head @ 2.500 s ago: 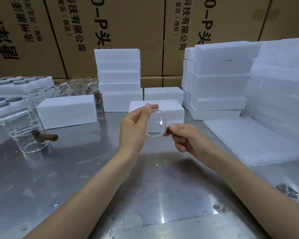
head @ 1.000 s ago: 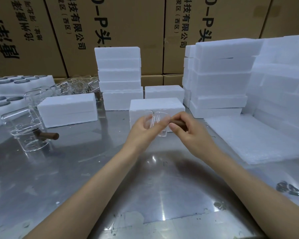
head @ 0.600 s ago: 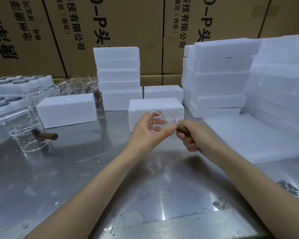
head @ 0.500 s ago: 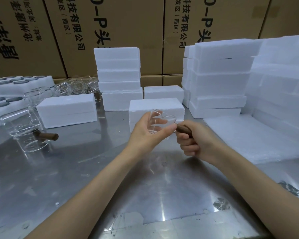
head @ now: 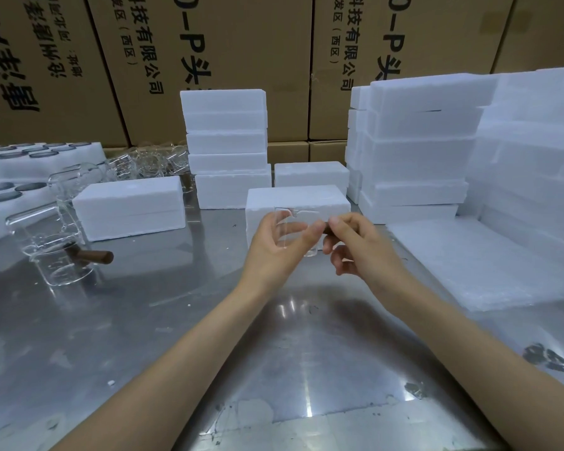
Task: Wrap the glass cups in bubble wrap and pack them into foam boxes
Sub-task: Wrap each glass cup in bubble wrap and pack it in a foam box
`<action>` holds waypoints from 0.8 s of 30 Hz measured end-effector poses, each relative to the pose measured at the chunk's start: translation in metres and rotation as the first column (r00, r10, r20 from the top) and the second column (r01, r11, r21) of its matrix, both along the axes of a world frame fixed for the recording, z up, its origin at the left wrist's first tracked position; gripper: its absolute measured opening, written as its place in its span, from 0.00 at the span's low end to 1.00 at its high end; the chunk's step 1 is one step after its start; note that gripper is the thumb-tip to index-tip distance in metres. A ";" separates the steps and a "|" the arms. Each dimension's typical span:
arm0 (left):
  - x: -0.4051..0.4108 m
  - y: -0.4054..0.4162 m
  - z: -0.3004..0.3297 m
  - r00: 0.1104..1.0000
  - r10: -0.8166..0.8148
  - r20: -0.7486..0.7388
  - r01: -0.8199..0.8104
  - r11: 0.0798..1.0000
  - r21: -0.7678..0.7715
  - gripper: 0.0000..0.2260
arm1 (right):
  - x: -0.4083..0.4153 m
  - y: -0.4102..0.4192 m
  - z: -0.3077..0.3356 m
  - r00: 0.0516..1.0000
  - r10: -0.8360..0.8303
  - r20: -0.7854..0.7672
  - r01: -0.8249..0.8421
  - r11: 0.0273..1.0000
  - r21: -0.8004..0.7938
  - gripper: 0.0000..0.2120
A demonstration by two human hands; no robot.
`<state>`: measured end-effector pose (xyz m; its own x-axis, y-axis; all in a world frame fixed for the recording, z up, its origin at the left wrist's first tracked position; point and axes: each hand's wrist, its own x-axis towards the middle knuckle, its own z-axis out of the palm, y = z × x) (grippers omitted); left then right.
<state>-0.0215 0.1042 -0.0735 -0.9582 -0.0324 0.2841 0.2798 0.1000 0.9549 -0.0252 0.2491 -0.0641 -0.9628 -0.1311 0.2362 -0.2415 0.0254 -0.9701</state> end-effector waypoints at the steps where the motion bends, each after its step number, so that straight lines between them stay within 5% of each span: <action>1: -0.001 0.001 -0.001 1.000 0.002 0.004 -0.002 1.000 -0.012 0.36 | 0.000 0.000 -0.001 1.000 -0.007 -0.007 0.007 1.000 -0.008 0.09; 7: 0.000 -0.001 0.009 0.980 -0.157 0.118 0.139 0.979 0.151 0.22 | -0.003 0.006 0.003 0.988 0.066 0.141 -0.024 0.960 -0.280 0.10; 14: 0.004 -0.005 0.007 0.915 -0.374 0.153 0.330 0.910 0.251 0.24 | -0.004 0.013 0.008 0.974 0.169 0.153 -0.103 0.925 -0.367 0.10; 24: 0.004 -0.003 0.002 0.991 -0.132 0.034 0.120 0.960 0.253 0.26 | -0.002 0.004 0.004 0.987 -0.027 0.160 0.060 0.976 -0.210 0.30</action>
